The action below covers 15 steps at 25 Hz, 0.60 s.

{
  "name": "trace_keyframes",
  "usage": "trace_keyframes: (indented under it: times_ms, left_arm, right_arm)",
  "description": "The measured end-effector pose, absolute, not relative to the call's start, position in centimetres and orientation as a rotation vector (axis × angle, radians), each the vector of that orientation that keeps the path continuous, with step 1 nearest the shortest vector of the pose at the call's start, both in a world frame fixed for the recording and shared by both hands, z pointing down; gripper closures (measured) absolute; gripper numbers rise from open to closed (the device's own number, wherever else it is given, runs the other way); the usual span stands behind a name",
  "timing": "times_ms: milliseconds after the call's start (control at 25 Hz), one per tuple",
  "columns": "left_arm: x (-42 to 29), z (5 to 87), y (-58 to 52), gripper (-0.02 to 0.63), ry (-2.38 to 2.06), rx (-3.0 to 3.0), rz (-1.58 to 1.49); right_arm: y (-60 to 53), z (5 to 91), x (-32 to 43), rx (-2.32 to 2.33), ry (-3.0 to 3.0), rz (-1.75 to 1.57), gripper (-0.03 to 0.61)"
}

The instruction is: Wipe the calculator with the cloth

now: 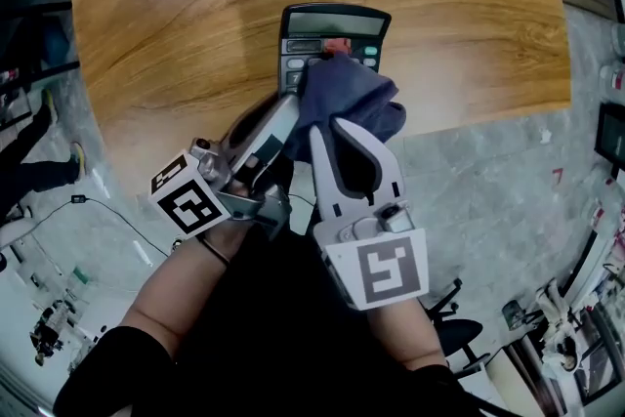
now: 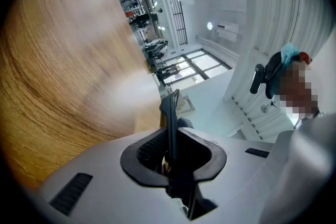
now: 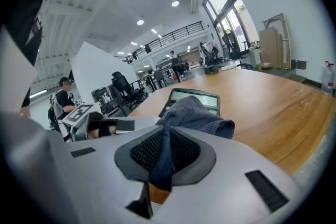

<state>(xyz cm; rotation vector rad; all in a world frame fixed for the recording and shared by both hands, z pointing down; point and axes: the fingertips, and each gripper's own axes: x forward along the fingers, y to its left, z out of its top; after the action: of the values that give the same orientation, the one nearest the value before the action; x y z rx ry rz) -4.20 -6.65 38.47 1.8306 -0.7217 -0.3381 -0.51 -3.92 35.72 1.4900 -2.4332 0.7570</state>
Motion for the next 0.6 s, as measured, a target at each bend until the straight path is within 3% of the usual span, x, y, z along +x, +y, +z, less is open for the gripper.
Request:
trace_keyframes:
  times_ms: [360,600]
  left_arm:
    - [-6.0,37.4,-8.4,0.546,-0.731,1.773,-0.452]
    - [-4.2,34.7,-6.2,0.546,-0.701,1.737,-0.506]
  right_arm:
    - [-1.5,35.9,-3.7,1.327,-2.528,0.704,0.540]
    - [0.8,37.4,0.0,1.382,-2.428,0.672,0.540]
